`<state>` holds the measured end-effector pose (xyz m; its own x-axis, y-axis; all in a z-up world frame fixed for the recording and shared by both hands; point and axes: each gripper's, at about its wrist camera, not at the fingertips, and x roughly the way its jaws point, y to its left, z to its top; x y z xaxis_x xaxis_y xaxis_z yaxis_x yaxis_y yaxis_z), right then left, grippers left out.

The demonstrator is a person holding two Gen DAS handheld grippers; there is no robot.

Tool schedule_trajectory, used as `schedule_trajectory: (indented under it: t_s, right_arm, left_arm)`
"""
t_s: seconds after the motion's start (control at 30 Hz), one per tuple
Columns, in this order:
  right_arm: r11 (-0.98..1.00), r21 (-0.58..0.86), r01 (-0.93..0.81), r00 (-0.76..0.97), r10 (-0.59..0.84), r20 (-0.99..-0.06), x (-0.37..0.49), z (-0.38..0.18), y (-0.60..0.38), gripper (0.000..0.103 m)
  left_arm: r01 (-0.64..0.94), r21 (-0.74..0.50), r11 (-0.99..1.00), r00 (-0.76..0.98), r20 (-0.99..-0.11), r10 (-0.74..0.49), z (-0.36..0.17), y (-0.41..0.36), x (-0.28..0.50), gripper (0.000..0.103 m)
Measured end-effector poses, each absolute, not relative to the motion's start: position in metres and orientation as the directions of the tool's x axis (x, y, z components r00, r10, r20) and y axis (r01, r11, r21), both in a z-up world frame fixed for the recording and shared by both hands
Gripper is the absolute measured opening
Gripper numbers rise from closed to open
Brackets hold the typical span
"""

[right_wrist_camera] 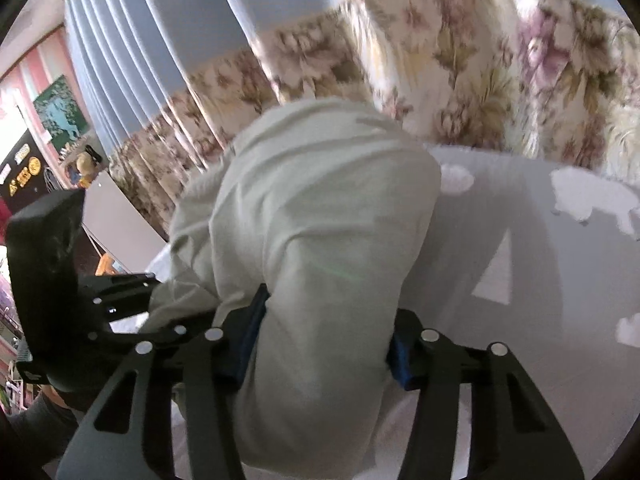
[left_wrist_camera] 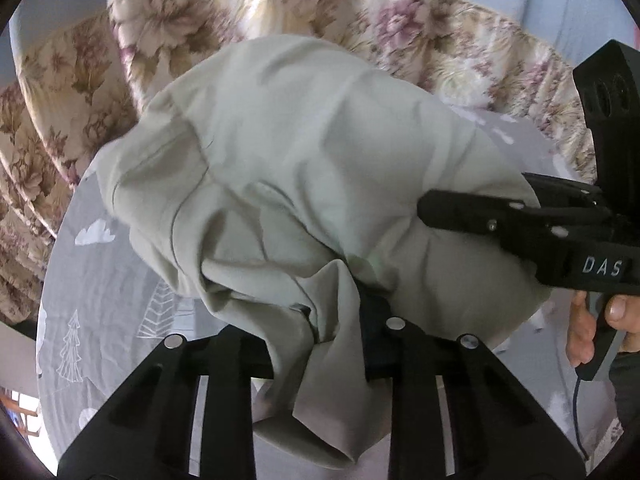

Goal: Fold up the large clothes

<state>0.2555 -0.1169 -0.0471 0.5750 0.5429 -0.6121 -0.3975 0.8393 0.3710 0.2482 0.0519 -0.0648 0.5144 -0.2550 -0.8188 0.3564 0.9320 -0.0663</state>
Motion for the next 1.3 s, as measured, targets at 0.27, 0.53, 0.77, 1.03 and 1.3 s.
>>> schedule_trajectory:
  t_s: [0.27,0.53,0.77,1.03,1.3]
  right_arm:
    - [0.869,0.375,-0.322,0.654,0.490,-0.576,0.191,-0.027,-0.220,0.051]
    - [0.965,0.207,-0.163,0.661,0.263,-0.703,0.150,-0.073,-0.299,0.052]
    - [0.975,0.157,-0.156,0.649,0.221,-0.728,0.148,-0.092,-0.305,0.069]
    - [0.991,0.102,-0.092,0.733,0.137,-0.666,0.085,-0.054,-0.301,0.091]
    - [0.998,0.059,0.032,0.808,0.009,-0.589,0.023,-0.027,-0.274,0.101]
  left_arm:
    - [0.478,-0.061,0.876,0.518,-0.786,-0.338,-0.034,-0.032,0.194,0.024]
    - [0.537,-0.082,0.840,0.426,-0.833,-0.353,-0.085,-0.107,0.167,0.032]
    - [0.443,-0.052,0.895,0.464,-0.841,-0.279,-0.096,-0.086,0.165,0.076]
    - [0.311,0.099,0.945,0.629,-0.767,-0.127,-0.052,-0.055,0.120,0.100]
    - [0.090,0.175,0.980,0.734,-0.677,0.053,-0.017,-0.020,0.072,0.100]
